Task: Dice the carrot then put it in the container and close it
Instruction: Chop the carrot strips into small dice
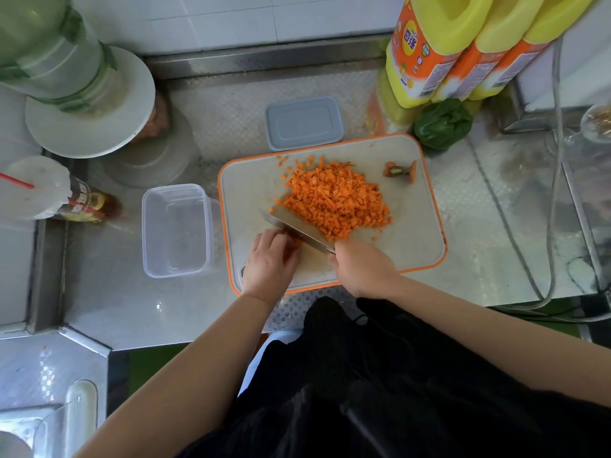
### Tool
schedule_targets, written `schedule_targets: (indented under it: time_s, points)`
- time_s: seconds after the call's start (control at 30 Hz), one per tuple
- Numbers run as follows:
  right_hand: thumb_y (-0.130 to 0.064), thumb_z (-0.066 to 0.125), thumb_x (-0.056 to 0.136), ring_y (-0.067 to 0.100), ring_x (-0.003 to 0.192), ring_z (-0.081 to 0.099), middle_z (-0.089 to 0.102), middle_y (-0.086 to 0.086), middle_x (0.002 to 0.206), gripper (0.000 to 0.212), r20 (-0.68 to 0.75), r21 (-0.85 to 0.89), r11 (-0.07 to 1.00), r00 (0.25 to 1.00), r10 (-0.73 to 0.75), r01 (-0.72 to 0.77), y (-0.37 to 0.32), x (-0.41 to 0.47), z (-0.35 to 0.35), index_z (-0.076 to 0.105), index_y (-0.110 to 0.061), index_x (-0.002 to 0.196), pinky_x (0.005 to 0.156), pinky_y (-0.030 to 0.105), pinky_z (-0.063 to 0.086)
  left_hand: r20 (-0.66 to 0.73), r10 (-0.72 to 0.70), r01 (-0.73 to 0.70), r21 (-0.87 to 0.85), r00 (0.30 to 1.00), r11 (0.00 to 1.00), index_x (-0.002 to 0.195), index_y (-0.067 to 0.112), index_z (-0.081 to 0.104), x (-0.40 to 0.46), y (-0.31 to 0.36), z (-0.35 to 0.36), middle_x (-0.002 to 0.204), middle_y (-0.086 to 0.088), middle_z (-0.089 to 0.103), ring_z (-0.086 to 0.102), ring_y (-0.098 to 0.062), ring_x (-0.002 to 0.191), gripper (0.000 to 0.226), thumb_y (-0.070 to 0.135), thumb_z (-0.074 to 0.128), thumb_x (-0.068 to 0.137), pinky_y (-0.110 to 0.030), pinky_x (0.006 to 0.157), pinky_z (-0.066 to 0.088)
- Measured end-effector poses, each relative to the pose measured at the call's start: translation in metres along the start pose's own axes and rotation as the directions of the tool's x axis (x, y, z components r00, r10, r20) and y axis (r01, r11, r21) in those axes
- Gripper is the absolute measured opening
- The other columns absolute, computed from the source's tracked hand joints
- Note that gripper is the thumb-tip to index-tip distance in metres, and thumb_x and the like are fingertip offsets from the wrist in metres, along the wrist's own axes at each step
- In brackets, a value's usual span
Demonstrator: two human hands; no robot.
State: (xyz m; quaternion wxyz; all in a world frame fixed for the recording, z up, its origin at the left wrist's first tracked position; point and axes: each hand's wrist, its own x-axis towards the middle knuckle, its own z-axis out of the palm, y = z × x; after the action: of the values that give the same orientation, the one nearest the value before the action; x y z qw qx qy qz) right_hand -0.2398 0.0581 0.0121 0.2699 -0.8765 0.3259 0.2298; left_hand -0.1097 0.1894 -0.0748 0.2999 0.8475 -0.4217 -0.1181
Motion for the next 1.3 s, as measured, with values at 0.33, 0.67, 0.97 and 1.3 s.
schedule_targets:
  time_s: [0.33,0.67,0.97,1.3]
  points:
    - [-0.037,0.036,0.102,0.024,0.069,0.047,0.039,-0.002,0.066,0.031,-0.055,0.092,0.995,0.997,0.055,-0.05,0.003,0.01,-0.001,0.041,-0.013,0.083,0.056,0.032,0.032,-0.073,0.074,-0.068,0.086,0.995,0.994,0.088,0.013,0.064,-0.006,0.003,-0.001,0.1,-0.007,0.057,0.048,-0.028,0.095,0.011,0.016,0.074,0.083,-0.035,0.078,0.046]
    - [-0.024,0.037,0.103,0.024,0.071,0.051,0.045,0.0,0.072,0.019,0.045,-0.033,0.999,0.999,-0.03,0.031,-0.01,-0.003,-0.005,0.047,-0.012,0.093,0.062,0.035,0.04,-0.003,0.047,-0.047,0.001,0.999,0.999,0.082,0.007,0.065,0.001,-0.004,-0.001,0.092,-0.006,0.057,0.046,-0.022,0.088,0.01,0.017,0.067,0.085,-0.037,0.068,0.048]
    - [-0.035,0.041,0.101,0.026,0.073,0.052,0.048,0.001,0.072,0.028,0.003,0.143,0.988,0.998,0.066,-0.066,-0.012,0.015,-0.001,0.048,-0.011,0.088,0.061,0.033,0.039,-0.035,0.118,-0.118,0.002,0.992,0.993,0.086,0.011,0.068,-0.004,-0.005,-0.003,0.1,-0.002,0.06,0.049,-0.023,0.096,0.023,0.029,0.055,0.091,-0.036,0.076,0.05]
    - [-0.036,0.033,0.103,0.022,0.068,0.05,0.047,0.0,0.071,0.029,0.01,-0.033,0.999,1.0,-0.001,0.001,-0.015,-0.007,-0.005,0.047,-0.014,0.089,0.059,0.033,0.038,0.026,0.054,-0.057,0.12,0.998,0.991,0.089,0.013,0.067,-0.01,-0.003,-0.002,0.103,-0.005,0.058,0.051,-0.028,0.097,0.026,0.033,0.05,0.088,-0.037,0.065,0.051]
